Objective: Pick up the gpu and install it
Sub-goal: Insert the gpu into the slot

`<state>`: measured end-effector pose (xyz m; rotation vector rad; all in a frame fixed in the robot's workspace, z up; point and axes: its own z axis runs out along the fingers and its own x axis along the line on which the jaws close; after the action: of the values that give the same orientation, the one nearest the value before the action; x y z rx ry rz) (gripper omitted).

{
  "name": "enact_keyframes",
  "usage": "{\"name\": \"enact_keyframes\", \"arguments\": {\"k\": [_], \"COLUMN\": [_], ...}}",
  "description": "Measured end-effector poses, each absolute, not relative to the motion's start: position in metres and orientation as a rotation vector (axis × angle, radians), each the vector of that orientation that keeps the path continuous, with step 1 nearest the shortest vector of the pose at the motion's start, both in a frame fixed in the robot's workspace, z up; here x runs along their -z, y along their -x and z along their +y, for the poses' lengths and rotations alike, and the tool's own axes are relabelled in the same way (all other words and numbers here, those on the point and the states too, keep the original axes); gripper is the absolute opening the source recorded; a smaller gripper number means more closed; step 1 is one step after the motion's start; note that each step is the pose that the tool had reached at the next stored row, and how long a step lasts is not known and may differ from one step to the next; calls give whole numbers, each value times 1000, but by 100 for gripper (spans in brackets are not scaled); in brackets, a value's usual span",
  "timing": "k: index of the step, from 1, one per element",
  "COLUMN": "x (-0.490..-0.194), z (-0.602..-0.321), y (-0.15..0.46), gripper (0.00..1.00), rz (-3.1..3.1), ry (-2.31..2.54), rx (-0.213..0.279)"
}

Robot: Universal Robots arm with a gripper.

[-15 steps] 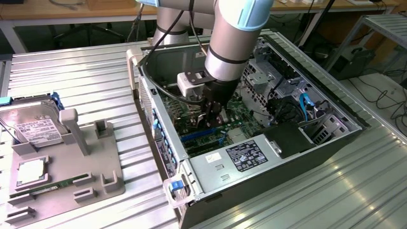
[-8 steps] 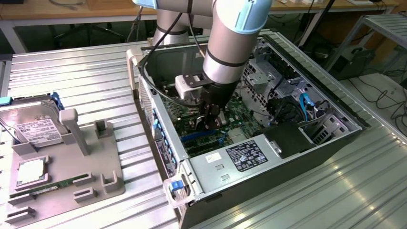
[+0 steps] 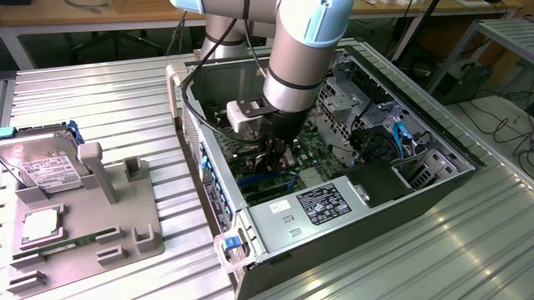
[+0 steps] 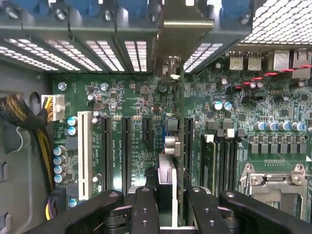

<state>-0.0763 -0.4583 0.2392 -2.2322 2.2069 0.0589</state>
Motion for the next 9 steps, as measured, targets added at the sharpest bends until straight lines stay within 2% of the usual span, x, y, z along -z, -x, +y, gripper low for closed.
{"name": "enact_keyframes", "arguments": {"k": [9], "x": [-235], "z": [-458], "y": [78], "gripper": [28], "rz": [2208], "ry": [2233], "rx": [-60]}}
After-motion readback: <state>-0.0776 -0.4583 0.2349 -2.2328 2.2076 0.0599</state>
